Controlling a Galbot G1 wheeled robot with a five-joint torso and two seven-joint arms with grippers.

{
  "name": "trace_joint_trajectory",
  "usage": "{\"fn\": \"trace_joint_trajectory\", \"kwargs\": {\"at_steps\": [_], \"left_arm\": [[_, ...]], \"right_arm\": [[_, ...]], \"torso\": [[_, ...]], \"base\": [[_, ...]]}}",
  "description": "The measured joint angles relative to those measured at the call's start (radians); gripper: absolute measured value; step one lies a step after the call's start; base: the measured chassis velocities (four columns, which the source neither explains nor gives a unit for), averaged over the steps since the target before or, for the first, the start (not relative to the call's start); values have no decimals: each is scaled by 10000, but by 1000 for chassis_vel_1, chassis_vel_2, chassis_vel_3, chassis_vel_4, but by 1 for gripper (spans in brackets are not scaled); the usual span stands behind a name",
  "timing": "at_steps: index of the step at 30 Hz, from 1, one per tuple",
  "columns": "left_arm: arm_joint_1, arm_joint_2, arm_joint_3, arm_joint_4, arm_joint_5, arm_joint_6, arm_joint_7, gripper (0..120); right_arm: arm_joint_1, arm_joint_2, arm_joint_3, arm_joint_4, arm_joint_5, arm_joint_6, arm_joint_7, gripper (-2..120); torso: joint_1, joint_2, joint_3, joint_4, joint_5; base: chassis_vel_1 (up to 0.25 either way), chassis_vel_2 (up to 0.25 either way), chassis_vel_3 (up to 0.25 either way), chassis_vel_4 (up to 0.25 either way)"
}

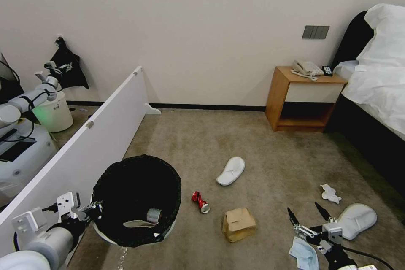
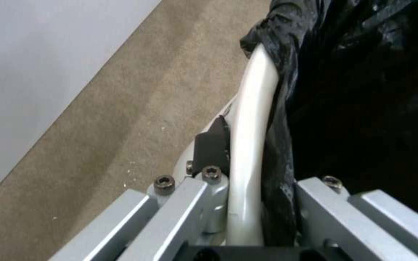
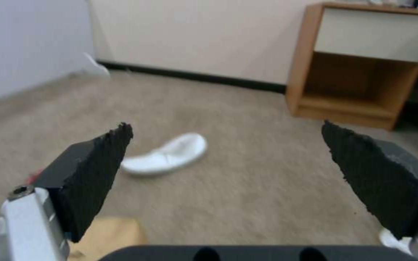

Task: Pick up the trash bin, then pick up the garbage from the floor and place it into the trash bin.

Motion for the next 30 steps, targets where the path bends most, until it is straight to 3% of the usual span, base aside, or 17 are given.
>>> {"fn": "trace_joint_trajectory", "kwargs": {"at_steps": [4,9,17,30], "left_arm": [[7,18,-19,-1,-2,0,0,2],[46,96,-109,-52,-53,0,-28,2],[146,104,-284,-133,-123,0,-75,2],[244,72,-625,-264,-278,0,-223,2]], "right_arm": [[241,-211,92,-805,-675,-52,208,100],[471,-746,-89,-1539,-920,-1361,517,100],[1260,-1106,-596,-2701,-763,-2674,578,100],[2292,-1255,-1543,-4248,-723,-3264,580,100]], "torso": [[-1,0,-2,1,2],[-1,0,-2,-1,1],[-1,0,-2,2,1],[0,0,-1,2,0]], "base": [[0,0,0,0],[0,0,0,0],[0,0,0,0],[0,0,0,0]]}}
